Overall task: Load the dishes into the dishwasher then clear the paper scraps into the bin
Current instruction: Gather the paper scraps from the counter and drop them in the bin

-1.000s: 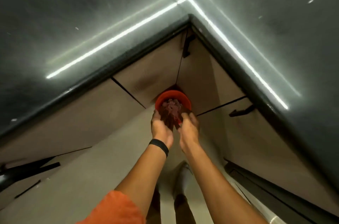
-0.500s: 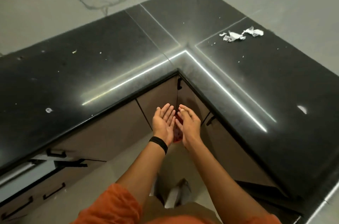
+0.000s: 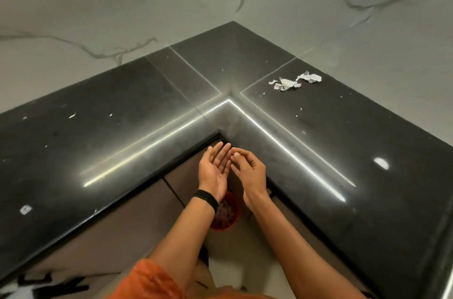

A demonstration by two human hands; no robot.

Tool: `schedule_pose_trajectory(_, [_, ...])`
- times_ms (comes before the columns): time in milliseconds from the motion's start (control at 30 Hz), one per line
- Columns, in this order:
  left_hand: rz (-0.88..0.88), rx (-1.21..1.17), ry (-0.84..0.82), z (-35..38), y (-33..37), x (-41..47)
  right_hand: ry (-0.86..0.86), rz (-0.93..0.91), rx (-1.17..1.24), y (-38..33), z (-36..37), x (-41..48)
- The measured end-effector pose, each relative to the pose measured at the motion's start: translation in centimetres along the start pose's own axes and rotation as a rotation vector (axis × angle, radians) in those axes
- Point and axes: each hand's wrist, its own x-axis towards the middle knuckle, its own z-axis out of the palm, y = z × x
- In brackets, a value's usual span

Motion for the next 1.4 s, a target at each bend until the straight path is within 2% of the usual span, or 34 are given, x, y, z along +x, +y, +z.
schedule_pose_trajectory(533, [-0.247,0.136,-0.224,10.8,8.8,18.9,0.316,-0.151,-0.004,-5.4,5.8,18.2])
schedule_pose_trajectory(767, [-0.269,0.140,-0.254,14.9,8.7,22.9,0.319,-0.208,-0.110,-7.6,3.5,23.9])
schedule_pose_trajectory(900, [-0.254,0.161,-0.252,16.3,8.1,24.5,0.343,-0.235,-0.372,-8.8,0.2,27.9])
schedule_pose_trajectory(1033, [-0.256,0.172,-0.241,17.5,7.7,26.0,0.335,-0.206,-0.923,-10.6,-3.8,32.0])
schedule_pose_trajectory(1133, [-0.262,0.193,-0.236,18.6,7.6,26.7,0.237,-0.193,-1.337,-11.6,-6.0,35.1])
schedule_pose_trajectory(1300, [-0.266,0.244,-0.209,19.1,7.1,28.2,0.172,-0.222,-1.534,-10.6,-5.8,37.6])
schedule_pose_trajectory(1400, [-0.276,0.253,-0.205,18.9,6.9,28.9,0.185,-0.358,-1.547,-8.6,-5.8,36.9])
